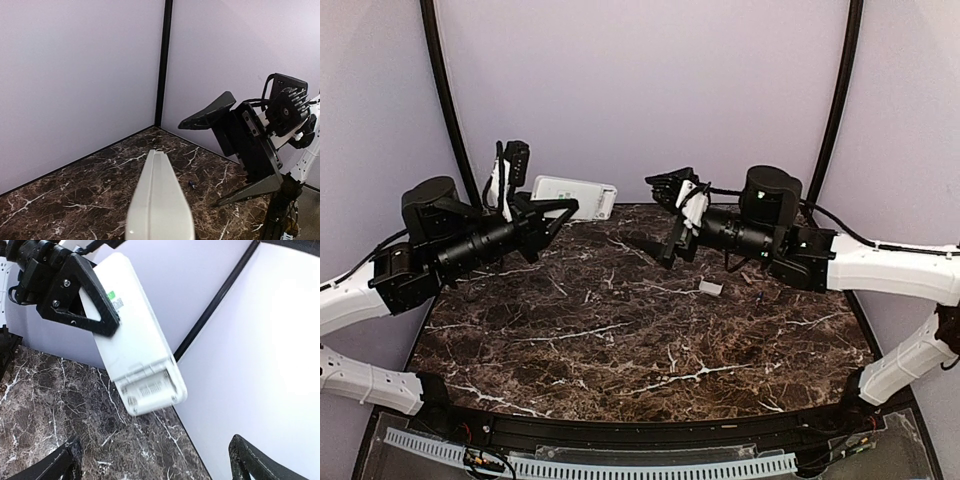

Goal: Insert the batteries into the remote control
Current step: Pass from the left arm to the right

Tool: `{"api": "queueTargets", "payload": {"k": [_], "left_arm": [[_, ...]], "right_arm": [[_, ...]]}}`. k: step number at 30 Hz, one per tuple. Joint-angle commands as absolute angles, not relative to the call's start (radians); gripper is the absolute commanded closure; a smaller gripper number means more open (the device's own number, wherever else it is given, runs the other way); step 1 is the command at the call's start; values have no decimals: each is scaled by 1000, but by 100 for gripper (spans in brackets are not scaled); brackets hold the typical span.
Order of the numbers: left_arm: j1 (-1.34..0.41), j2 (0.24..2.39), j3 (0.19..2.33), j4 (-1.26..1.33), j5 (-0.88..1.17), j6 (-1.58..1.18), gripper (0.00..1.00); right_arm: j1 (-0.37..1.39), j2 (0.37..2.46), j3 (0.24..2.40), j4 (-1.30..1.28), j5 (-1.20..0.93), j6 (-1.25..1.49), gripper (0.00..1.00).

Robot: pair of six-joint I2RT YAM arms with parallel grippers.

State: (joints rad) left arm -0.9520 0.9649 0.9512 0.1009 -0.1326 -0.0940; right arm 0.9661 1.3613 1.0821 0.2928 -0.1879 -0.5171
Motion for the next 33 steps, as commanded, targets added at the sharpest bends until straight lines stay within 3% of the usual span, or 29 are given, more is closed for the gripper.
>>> {"api": "queueTargets", "payload": {"k": [1,10,16,21,26,32,33], "left_arm": [[-956,976,924,234,87,-176,100],[-956,1041,939,262,166,-246,100],[-956,1060,953,272,176,-259,100],[-957,1067,955,277,184,-263,100],[-956,1070,956,269,181,-270,100],[-957,1065,962,247,157,-265,98],[-957,1066,968,241,149,-262,78]], "right_arm": [[1052,1411,1098,483,-162,-735,1],[1141,1471,1183,458,7,-870,2],[1165,1494,1192,468,124,-933,21],[1178,1511,1194,463,167,-974,26],[1195,1496,1169,516,190,-989,59],[1205,1489,1178,450,215,-959,76],[1205,1486,1184,429,219,-939,78]]}}
